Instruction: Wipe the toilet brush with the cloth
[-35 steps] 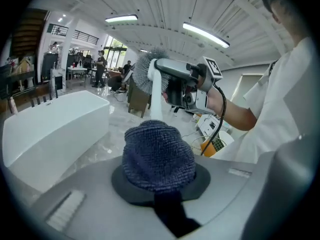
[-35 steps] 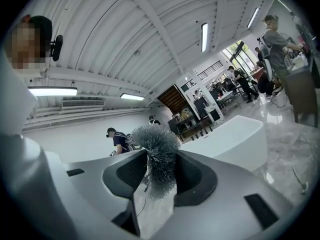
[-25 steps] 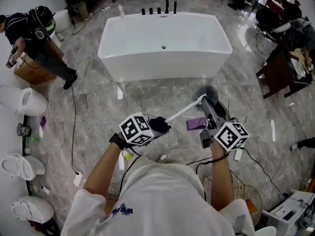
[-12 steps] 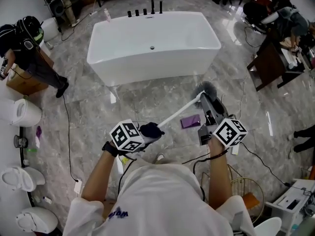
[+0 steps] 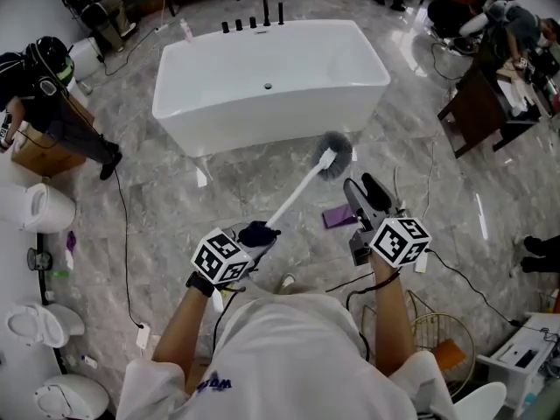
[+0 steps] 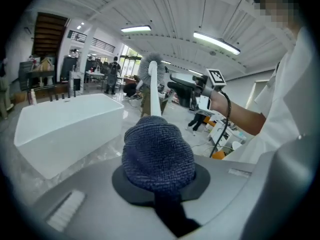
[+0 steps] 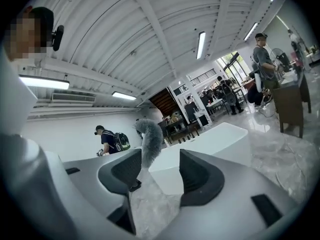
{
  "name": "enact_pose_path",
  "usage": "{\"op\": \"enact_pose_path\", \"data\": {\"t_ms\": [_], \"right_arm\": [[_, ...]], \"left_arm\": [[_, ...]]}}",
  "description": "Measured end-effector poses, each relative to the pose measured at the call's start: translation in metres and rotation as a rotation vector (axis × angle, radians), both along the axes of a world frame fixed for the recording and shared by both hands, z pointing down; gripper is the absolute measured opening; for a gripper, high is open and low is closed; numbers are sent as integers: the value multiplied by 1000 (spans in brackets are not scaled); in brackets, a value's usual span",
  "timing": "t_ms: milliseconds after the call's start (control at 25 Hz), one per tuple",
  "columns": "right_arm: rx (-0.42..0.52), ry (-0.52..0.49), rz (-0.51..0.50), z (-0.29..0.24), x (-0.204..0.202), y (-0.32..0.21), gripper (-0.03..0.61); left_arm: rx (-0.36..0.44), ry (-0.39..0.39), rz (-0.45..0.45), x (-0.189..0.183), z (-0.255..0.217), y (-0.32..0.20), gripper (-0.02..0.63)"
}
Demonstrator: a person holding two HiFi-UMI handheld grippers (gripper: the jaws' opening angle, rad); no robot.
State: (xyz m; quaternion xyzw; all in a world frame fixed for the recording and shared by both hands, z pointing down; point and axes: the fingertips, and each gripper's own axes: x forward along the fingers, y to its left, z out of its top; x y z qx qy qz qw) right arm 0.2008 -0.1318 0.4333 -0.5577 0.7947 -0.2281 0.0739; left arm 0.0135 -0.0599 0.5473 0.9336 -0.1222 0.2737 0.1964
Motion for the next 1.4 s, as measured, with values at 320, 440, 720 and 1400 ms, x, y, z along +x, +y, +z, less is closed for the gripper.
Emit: {"op": "enact_pose_path", "data": {"t_ms": [320,440,720,1400], "right_arm": [[141,386,93,-6,-2,29,54],[177,444,99,-11,-15,32,4],[163,451,63,0,-33,45,3],[119,452,37,10,-55,63,3]], "left_arm": [[18,88,-324,-23,-21,-33,43],[53,121,-422,-32,-32,-47,43],[240,132,-564,-48,-58,-53,43],[362,145,-566,-67,-68,-39,44]]}}
